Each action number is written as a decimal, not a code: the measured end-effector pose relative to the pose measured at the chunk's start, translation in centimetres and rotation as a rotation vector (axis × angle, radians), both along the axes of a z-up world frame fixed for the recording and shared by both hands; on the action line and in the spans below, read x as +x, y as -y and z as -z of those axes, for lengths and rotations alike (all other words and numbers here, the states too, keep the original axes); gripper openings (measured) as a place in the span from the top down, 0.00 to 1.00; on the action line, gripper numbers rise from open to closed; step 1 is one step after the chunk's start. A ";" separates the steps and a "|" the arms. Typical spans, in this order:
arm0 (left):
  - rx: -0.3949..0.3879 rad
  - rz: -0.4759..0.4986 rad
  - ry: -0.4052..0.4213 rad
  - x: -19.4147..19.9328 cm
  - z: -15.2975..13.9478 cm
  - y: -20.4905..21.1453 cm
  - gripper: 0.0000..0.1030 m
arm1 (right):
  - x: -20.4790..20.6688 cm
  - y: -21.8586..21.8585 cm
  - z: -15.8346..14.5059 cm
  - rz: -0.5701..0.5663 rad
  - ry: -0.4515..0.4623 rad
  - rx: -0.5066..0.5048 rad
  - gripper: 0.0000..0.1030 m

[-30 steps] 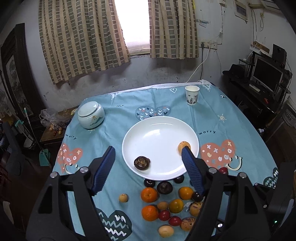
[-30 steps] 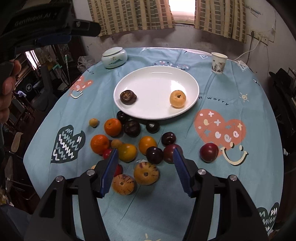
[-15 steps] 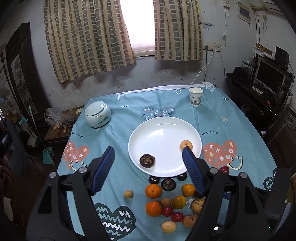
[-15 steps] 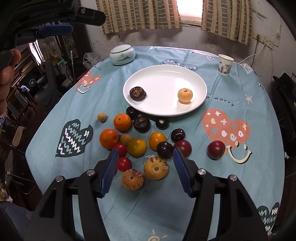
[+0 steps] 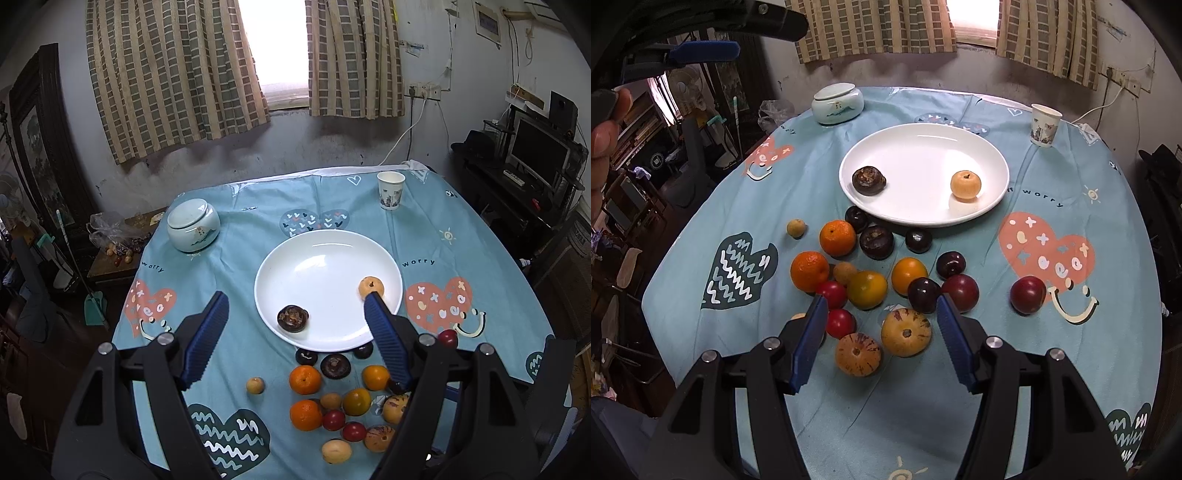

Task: Organize fruits
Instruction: 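Lift both grippers away from the plate back toward the loose fruits, then grasp the pale yellow pear with the left gripper while the right grasps a striped pepino, then carry the pear and pepino onto the white plate and open both grippers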

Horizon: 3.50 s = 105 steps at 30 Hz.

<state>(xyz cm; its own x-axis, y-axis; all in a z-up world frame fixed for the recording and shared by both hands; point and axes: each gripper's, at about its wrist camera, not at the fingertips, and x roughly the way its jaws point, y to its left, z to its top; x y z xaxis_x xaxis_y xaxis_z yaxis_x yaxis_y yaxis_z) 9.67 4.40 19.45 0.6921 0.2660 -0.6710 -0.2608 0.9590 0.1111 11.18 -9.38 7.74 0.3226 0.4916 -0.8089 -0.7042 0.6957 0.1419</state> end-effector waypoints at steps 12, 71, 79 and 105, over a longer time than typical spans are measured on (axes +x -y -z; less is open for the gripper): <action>-0.004 -0.001 -0.007 0.2 0.2 -0.1 0.25 | 0.3 -0.3 0.6 -0.008 -0.013 -0.008 0.40; -0.255 0.282 -0.300 -4.2 14.9 0.0 0.61 | 0.3 2.6 4.4 0.048 -0.190 0.057 0.60; -0.225 0.255 -0.131 1.5 7.8 -2.1 0.61 | 5.3 0.9 -1.3 0.038 -0.031 0.125 0.60; -0.134 0.060 -0.272 13.3 14.6 -5.7 0.61 | 17.1 -7.6 3.2 0.077 -0.061 0.027 0.60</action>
